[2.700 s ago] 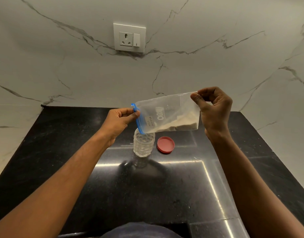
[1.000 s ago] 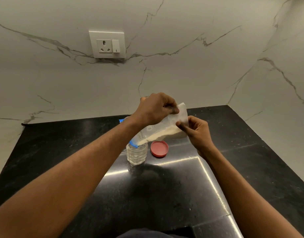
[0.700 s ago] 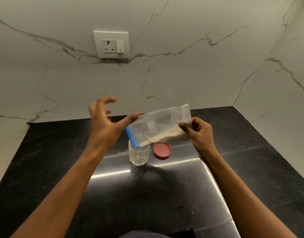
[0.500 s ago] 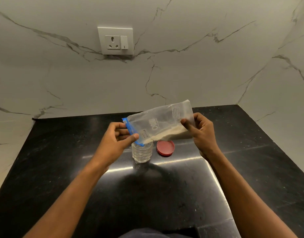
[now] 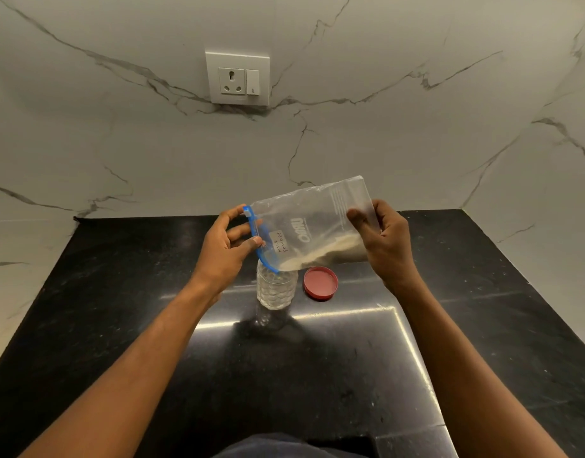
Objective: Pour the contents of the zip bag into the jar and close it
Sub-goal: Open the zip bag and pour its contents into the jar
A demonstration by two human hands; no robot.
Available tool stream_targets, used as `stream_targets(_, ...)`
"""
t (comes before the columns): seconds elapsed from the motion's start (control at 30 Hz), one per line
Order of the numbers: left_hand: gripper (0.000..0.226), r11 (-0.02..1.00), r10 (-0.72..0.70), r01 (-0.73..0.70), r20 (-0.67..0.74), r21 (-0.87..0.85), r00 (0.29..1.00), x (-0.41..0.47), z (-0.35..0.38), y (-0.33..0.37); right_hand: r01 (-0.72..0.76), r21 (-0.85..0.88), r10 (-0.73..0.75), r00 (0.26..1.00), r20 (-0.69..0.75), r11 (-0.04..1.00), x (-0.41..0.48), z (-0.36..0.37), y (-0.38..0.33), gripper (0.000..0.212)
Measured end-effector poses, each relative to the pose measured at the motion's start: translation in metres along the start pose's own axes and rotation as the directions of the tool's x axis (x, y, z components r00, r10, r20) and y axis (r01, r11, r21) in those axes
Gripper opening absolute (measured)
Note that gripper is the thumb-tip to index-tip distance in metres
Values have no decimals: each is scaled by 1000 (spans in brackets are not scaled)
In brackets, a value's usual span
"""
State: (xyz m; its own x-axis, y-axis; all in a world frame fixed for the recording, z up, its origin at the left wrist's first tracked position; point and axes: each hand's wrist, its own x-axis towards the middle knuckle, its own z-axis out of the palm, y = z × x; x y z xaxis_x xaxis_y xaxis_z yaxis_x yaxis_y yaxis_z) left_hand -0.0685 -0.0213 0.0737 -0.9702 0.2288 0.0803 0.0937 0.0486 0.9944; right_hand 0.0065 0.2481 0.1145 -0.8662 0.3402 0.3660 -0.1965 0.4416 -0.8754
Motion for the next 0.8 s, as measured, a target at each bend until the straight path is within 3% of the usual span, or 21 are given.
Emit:
stream_targets(0.5, 64, 999, -15, 14, -36, -32, 999, 1, -4, -17, 60, -160, -52, 997, 50, 985, 3, 4, -12, 30)
stream_targets(0.8, 64, 1000, -14, 13, -34, -21, 999, 3, -3, -16, 32, -176, -22, 998, 58, 984, 3, -1, -9, 22)
